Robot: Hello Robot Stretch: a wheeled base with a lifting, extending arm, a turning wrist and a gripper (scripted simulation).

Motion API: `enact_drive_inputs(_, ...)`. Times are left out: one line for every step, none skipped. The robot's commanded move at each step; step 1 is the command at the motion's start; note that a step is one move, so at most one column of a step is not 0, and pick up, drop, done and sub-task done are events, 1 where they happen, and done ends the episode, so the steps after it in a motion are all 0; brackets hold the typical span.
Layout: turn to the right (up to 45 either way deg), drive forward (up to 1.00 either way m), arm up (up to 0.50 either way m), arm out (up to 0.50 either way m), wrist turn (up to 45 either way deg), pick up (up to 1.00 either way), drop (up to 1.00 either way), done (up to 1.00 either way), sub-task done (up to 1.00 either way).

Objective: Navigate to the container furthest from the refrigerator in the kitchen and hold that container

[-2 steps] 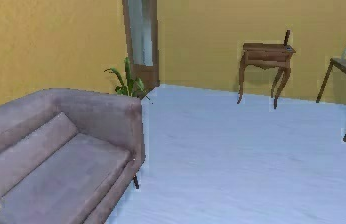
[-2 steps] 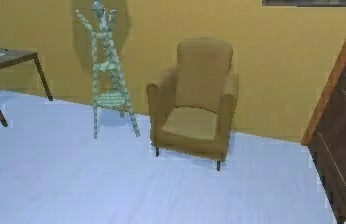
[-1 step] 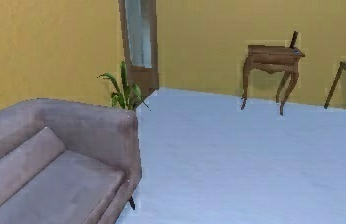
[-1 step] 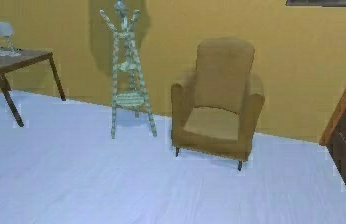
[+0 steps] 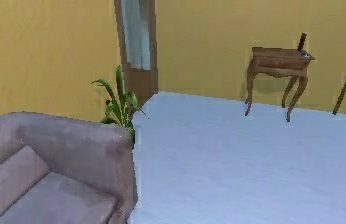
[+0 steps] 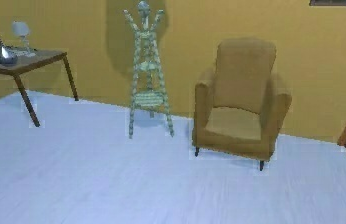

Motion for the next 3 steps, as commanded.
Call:
enact_drive_inputs(45.0, 0.0, 0.0, 0.0, 0.0, 0.0, 0.0, 0.0, 0.0)
enact_drive_inputs(45.0, 0.0, 0.0, 0.0, 0.0, 0.0, 0.0, 0.0, 0.0)
enact_drive_inputs(18.0, 0.0, 0.0, 0.0, 0.0, 0.0, 0.0, 0.0, 0.0)
